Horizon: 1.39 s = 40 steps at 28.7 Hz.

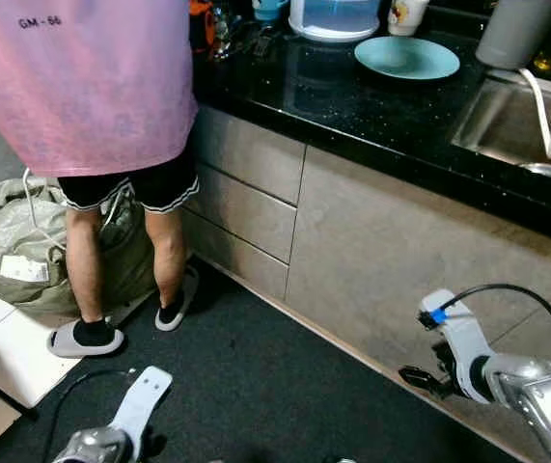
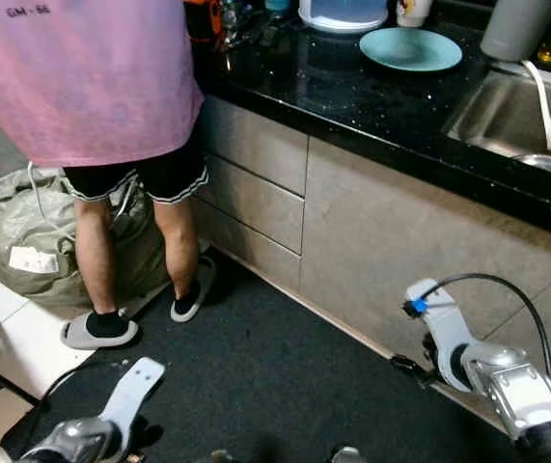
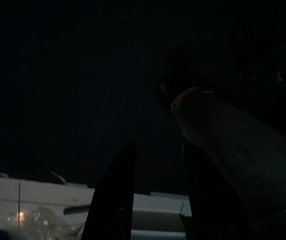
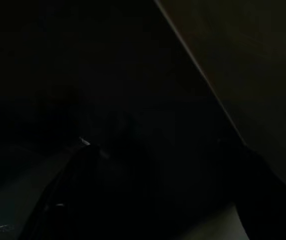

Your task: Kitchen organization

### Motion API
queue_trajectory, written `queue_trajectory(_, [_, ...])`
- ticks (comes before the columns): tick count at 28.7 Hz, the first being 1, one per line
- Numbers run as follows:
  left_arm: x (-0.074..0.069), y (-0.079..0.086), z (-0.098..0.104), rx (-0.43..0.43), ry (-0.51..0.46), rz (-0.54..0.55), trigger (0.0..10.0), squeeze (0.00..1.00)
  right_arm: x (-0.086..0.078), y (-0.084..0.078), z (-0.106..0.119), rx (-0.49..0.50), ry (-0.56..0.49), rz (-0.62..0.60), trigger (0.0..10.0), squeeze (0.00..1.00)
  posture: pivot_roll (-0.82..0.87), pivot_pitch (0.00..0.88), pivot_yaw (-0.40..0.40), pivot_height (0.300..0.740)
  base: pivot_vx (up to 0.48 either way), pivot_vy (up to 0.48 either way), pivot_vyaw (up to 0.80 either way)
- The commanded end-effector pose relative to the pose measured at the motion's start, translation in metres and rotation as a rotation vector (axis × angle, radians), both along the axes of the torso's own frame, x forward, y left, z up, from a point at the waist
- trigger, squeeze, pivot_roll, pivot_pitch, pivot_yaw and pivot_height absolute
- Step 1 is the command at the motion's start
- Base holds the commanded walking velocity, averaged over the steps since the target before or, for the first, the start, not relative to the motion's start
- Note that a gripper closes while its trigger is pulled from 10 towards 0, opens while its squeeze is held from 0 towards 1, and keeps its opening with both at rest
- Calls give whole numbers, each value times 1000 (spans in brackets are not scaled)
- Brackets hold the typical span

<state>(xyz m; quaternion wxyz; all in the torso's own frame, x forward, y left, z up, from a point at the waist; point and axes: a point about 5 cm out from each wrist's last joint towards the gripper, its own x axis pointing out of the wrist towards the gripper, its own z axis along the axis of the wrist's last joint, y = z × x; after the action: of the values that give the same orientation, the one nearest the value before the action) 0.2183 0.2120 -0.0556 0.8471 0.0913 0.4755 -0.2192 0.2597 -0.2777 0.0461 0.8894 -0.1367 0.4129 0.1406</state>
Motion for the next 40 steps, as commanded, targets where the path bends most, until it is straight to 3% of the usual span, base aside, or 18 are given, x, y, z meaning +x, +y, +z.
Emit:
queue_trajectory(1, [-6,2,-3,12,19,-3,10000,0,-10,9,-35,24,51,-97,10000,0,-11,115,25,740,0,0,0])
queue_trajectory(2, [-6,2,-3,12,19,-3,10000,0,-10,9,-35,24,51,-97,10000,0,-11,115,25,740,0,0,0])
queue_trajectory(4, [-5,1,-3,20,12,-9,10000,0,-17,24,-61,125,63,-215,10000,0,-11,102,20,740,0,0,0])
queue_trajectory(6, [-5,0,-3,28,7,-17,10000,0,-22,29,-71,158,78,-283,10000,0,-3,93,11,740,0,0,0])
queue_trajectory(10, [-3,1,-3,64,-21,-14,10000,0,-54,35,-105,81,171,-451,10000,0,8,65,6,740,0,0,0])
queue_trajectory(12, [-3,2,-3,82,-29,-13,10000,0,-62,38,-111,82,188,-499,10000,0,7,63,8,740,0,0,0])
queue_trajectory(21, [1,9,0,140,-76,38,10000,0,-77,51,-124,29,210,-487,10000,0,29,56,3,740,0,0,-581])
queue_trajectory(28, [5,10,2,124,-142,139,10000,0,-67,46,-119,-13,170,-458,10000,0,41,55,-10,740,0,0,0])
queue_trajectory(40, [17,4,14,-2,-368,345,10000,0,-77,46,-124,-55,184,-417,10000,0,63,69,-56,740,0,0,0])
